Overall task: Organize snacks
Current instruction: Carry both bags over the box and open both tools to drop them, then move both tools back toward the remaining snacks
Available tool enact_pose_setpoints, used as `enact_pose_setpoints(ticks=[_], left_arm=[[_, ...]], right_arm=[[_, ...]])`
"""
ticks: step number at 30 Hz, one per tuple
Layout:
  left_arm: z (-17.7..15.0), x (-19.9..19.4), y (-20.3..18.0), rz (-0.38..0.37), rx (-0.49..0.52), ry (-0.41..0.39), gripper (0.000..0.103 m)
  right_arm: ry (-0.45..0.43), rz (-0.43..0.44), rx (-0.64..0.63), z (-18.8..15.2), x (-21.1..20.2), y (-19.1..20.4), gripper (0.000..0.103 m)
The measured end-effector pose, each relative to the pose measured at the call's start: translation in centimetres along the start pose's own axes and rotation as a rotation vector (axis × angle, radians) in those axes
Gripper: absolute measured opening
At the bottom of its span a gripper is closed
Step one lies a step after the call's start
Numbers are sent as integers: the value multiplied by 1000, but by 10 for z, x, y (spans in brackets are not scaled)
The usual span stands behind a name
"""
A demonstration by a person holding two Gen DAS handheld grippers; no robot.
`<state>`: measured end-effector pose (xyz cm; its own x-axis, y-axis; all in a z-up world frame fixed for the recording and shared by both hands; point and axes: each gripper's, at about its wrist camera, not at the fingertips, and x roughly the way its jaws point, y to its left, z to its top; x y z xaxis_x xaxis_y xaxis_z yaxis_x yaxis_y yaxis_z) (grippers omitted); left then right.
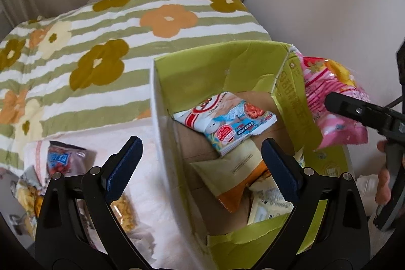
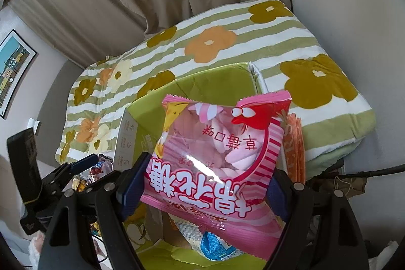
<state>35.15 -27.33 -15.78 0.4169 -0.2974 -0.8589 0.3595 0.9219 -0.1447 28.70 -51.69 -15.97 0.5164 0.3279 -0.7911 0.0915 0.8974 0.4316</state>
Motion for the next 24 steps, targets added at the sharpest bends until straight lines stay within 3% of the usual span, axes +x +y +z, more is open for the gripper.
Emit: enact_pose_setpoints(ticks=[7,11,15,24], left_arm=[[-4,-15,19,3,-20,-21,94],[-7,-19,33,-30,-70,-9,94],[-15,-25,36,-23,-70,-9,94],[-33,-47,26,-17,-59,-32,94]], right_arm=[[-10,-3,-33,-1,8,9,81],[-51,-49,-55,-7,5,12,96],[-112,-100,-100,-21,-10,15,97],[-74,-73,-120,-45,-35,18,97]])
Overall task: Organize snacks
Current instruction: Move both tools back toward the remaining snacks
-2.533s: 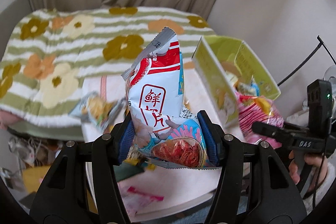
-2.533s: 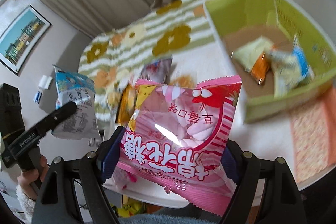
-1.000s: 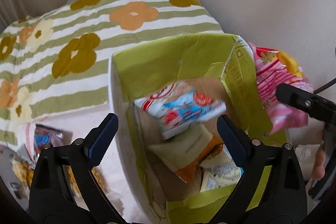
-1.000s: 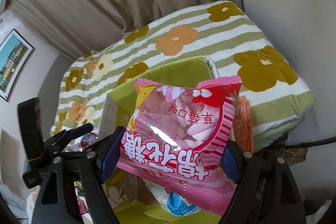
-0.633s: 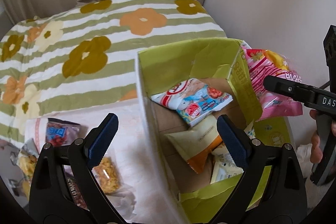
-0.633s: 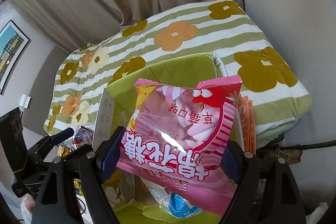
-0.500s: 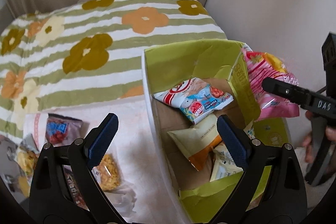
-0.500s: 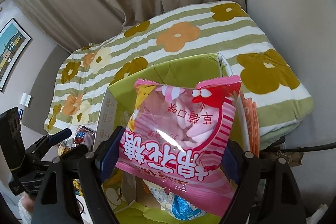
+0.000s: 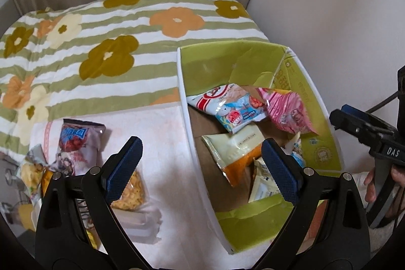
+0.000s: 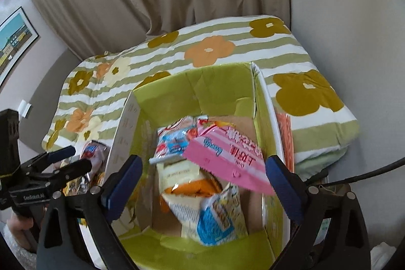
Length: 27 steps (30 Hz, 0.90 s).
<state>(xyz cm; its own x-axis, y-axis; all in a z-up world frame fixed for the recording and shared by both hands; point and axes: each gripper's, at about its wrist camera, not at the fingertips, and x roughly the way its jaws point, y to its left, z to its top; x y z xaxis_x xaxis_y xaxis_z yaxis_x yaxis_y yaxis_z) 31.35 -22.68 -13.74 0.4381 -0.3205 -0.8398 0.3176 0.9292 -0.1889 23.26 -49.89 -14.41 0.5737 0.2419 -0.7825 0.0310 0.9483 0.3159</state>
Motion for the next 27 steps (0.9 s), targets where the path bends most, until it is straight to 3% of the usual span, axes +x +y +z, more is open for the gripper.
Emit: enact_pose_setpoints(ticks=[8,15,22,27], left_arm=[[-14,-42,-2,47,-21,-81,94],[-38,-81,9,134,-77,-127,94],[-73,-124,47,256,-159,-151,94],[-98,-145,91,295,-266,-152,94]], right_arm=[[-36,78,-64,-9,-22,21,97],[-47,180,-184,-7,-29,56,97],[-35,321,-287,-10,-17,102,97],[-9,374,-350,-23,-9,134,97]])
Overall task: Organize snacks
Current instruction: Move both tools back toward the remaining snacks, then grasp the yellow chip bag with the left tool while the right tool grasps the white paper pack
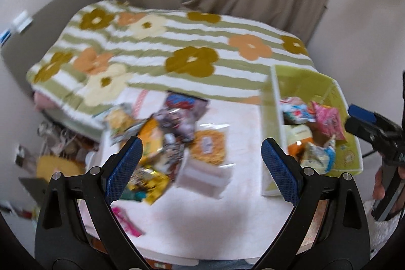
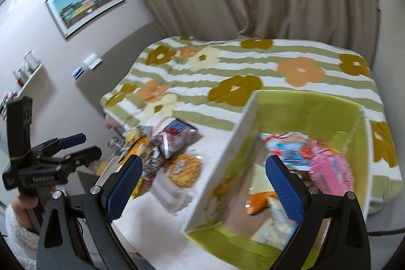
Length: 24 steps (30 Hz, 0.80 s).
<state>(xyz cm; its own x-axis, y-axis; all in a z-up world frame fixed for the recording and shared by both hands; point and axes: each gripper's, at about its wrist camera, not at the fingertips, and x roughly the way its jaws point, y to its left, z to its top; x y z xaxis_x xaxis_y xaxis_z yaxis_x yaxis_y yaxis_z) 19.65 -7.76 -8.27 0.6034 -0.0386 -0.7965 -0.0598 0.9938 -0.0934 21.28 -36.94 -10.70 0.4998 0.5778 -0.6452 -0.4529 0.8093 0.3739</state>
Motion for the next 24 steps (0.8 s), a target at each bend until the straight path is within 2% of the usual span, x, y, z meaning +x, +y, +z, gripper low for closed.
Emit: enact_pose_setpoints(ticks=[5,9,12,16,21,24], left_arm=[[-8,1,44,15,-78,2,94],[-8,12,67,-1,-84,24,94],[-6,30,77,-24,-48,69,94],[-7,60,85,-65,18,156,94],[-5,98,92,-123,88,243,94],[-6,119,89,-135,142,266,94]], right_arm=[[35,35,-52,-12,22,36,97],[82,56,-53,-19,48,58,97],[120,57,-17,-27,70,72,97],[174,38,92,-43,101,87,97],[214,-40,213,-65,135,98,97],[218,-101,290,-74,148,95,97]])
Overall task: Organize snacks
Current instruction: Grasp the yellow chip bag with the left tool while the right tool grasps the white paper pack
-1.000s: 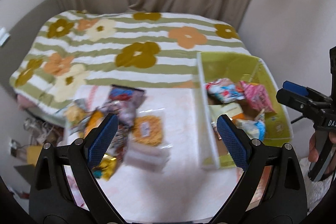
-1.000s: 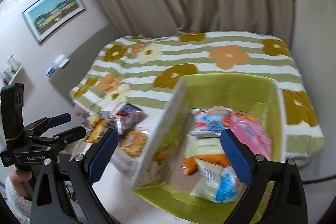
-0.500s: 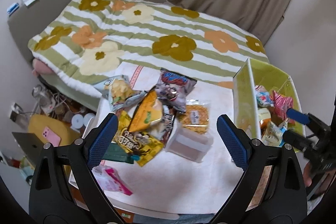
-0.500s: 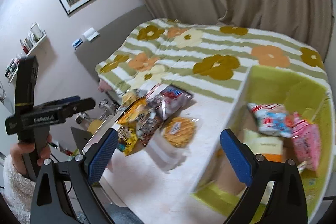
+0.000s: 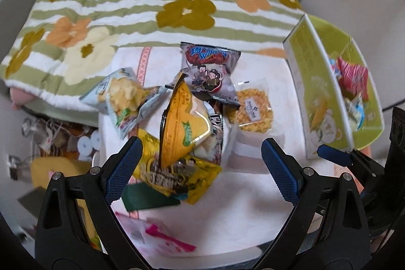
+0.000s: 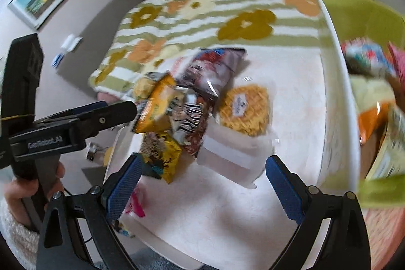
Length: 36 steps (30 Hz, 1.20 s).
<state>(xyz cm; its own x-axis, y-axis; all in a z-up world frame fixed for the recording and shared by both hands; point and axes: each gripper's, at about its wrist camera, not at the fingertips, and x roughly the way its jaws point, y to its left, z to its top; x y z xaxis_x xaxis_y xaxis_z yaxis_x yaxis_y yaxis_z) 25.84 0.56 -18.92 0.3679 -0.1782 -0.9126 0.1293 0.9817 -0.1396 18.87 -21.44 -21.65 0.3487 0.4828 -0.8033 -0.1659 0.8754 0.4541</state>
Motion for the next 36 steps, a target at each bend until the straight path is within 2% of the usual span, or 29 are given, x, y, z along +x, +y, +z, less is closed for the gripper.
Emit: enact_pose_setpoints(ticks=[7,15,21,22,25,27,29,36], left_arm=[[6,47,2,-33,116,80,94],[7,83,-1,-62,223,130,94],[9,97,-1,-71,245,155,93],[9,98,-1,-69,249,158,91],[8,105,-2,-63,260,175,76],[8,106,-1,-73,258,175,74],[9,106,0,-78,259,179,65],[7,99,1,-73,267,166,58]], right_arm=[[-23,-88,176,-15,38,-9,97],[-78,-155,261,-24,59,-8,97],[-108,-198,289,-25,65,-8,97],[-112,-210,293,-25,65,-9,97],[-123,-229,302,-24,66,-11,97],[-123,-233,305,-23,68,-12,97],[-122,-231,303,-21,71,-13,97],[-94,-239,285,-18,83,-12,97]])
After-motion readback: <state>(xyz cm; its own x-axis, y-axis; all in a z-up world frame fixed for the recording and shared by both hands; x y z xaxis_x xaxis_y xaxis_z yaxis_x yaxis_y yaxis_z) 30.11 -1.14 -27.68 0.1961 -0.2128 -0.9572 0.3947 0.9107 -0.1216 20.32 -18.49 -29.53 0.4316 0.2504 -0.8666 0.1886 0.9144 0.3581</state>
